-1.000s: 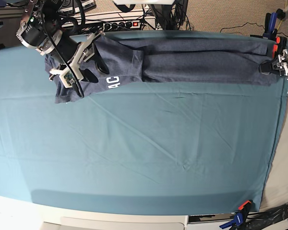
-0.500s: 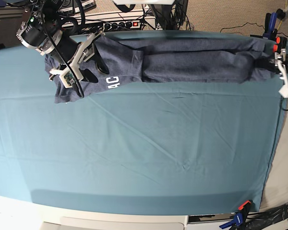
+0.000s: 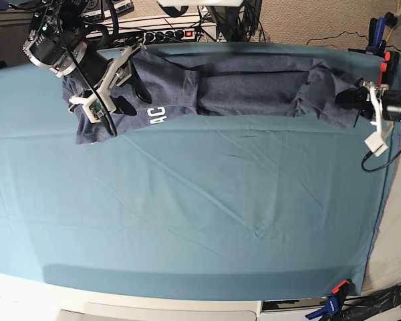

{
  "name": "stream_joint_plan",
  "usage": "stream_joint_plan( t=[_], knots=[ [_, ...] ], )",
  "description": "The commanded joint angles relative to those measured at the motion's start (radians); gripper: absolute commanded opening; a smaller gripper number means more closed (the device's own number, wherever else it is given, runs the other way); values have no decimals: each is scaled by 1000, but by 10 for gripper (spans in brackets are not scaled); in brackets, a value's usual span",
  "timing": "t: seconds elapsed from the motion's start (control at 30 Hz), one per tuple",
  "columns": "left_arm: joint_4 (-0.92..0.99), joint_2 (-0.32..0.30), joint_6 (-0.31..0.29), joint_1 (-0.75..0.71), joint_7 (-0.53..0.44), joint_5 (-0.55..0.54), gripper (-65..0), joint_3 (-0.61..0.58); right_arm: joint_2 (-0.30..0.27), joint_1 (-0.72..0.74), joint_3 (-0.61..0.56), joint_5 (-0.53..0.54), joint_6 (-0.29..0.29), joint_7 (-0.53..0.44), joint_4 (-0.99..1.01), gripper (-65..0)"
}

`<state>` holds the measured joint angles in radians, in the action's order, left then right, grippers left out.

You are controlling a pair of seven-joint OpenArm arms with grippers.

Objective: Fold the T-shirt properly
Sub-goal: 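Lift the shirt end with the left gripper and fold it toward the right gripper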

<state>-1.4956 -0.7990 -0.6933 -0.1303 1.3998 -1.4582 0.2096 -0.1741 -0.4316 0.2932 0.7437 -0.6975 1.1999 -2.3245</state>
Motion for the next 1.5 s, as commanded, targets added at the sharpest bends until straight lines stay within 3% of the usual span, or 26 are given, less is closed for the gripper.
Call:
stream_joint_plan(
  t=[0.0,0.17,0.5,0.87,1.03,1.2,1.47],
  knots=[
    [-35,-26,-5,11,-4,-25,-650,8,-5,2,3,10,-1,-23,-17,-416],
    [-136,-22,-5,8,-4,-25,-650,8,4,2,3,-23,-1,-27,-17,-416],
    [-385,56,-5,-107,-4,-23,-650,8,16,2,3,-57,-1,-37,-17,-416],
    [-438,188,7,-116,-106,216,-650,8,16,2,3,-68,-1,-49,-17,-416],
    [-438,253,134,-114,-216,417,-650,8,17,2,3,-68,-1,-58,-17,-416],
    [-438,341,230,-114,-300,532,-650,8,17,2,3,-68,-1,-64,-17,-416],
    [-438,482,241,-114,-302,546,-650,8,16,2,3,-68,-1,-71,-17,-416]
  ],
)
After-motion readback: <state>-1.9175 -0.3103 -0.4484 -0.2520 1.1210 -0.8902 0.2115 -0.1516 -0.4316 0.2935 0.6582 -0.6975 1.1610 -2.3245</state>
